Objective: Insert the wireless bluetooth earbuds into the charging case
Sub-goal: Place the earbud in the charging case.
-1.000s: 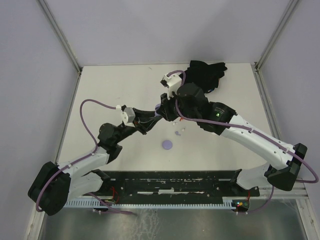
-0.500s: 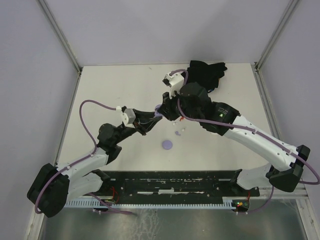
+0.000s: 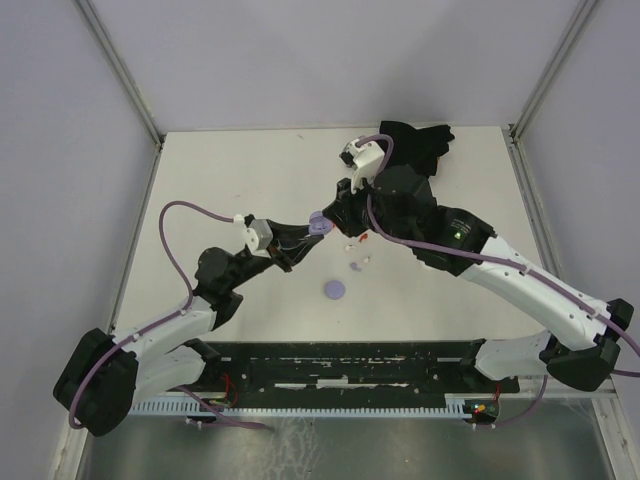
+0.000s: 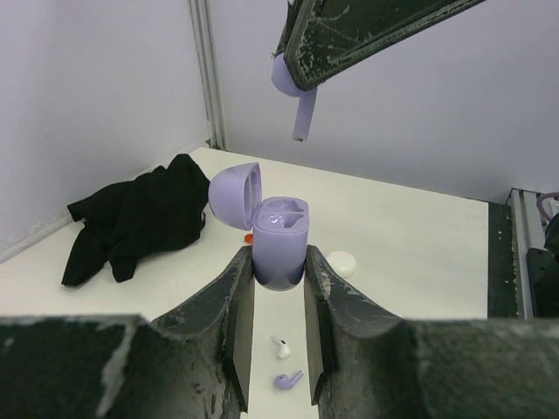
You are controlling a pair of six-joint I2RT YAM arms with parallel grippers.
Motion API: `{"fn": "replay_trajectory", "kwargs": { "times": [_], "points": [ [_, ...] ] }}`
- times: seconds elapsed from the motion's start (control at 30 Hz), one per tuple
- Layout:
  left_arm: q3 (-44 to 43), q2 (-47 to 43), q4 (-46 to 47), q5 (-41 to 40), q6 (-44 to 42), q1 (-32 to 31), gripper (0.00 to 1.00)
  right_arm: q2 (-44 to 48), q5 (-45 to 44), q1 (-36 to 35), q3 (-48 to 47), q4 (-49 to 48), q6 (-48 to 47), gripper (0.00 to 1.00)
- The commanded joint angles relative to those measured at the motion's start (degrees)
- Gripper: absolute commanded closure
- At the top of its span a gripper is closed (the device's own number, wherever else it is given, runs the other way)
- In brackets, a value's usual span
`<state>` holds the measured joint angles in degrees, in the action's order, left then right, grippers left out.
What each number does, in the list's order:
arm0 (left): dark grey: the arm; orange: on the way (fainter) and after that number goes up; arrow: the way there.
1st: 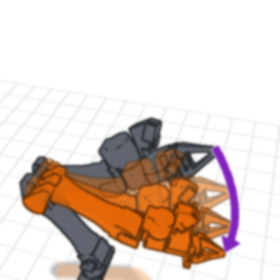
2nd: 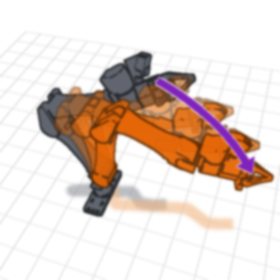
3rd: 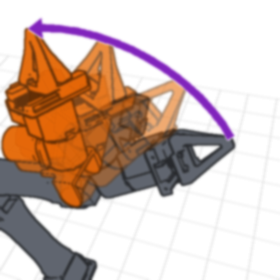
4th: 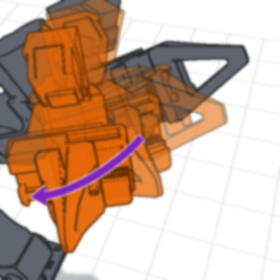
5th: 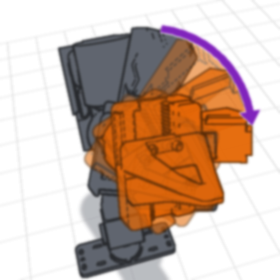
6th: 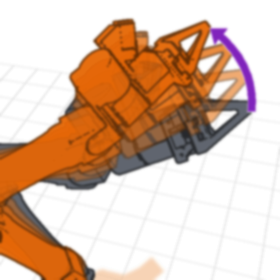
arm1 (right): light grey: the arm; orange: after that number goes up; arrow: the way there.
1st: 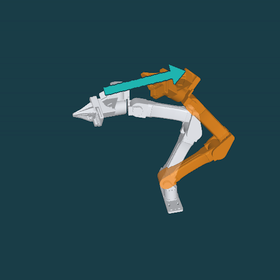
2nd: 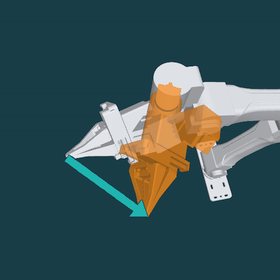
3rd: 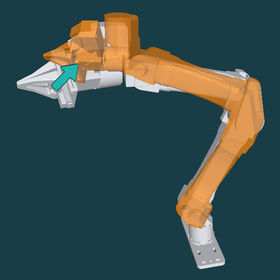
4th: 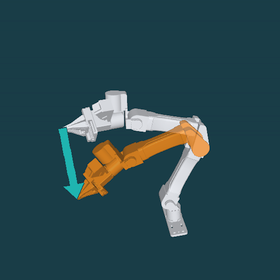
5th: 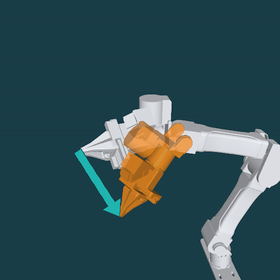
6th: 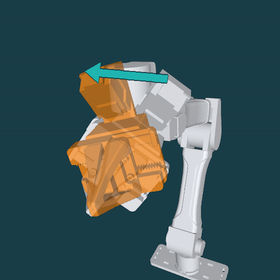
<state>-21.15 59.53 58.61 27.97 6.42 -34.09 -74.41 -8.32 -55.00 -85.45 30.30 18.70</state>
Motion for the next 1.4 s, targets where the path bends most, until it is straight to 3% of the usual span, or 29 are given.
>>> {"fn": "replay_trajectory", "kwargs": {
  "times": [0.0,0.47,0.93,1.1,1.37],
  "points": [
    [0.2,-1.3,3.6,-1.2,-1.6,0.1,0.97,1.4,-1.4,0.2,1.7,-3.8,1.4,0.95],
    [0.5,-1.7,4.6,-1.8,-1.0,0.1,0.97,-0.1,2.0,0.2,4.2,-7.1,5.8,0.95],
    [1.0,-1.7,5.8,-2.9,-0.8,0.1,0.97,-1.7,-0.7,0.2,4.4,-5.6,9.2,0.94],
    [1.6,-1.6,5.9,-4.6,-1.9,0.1,0.97,-2.6,-1.3,0.2,2.4,-3.1,11.3,0.81],
    [2.7,-0.7,6.0,-6.7,-3.7,0.1,0.97,-4.1,-5.3,0.2,-0.6,2.0,14.4,0.51]
  ]
}}
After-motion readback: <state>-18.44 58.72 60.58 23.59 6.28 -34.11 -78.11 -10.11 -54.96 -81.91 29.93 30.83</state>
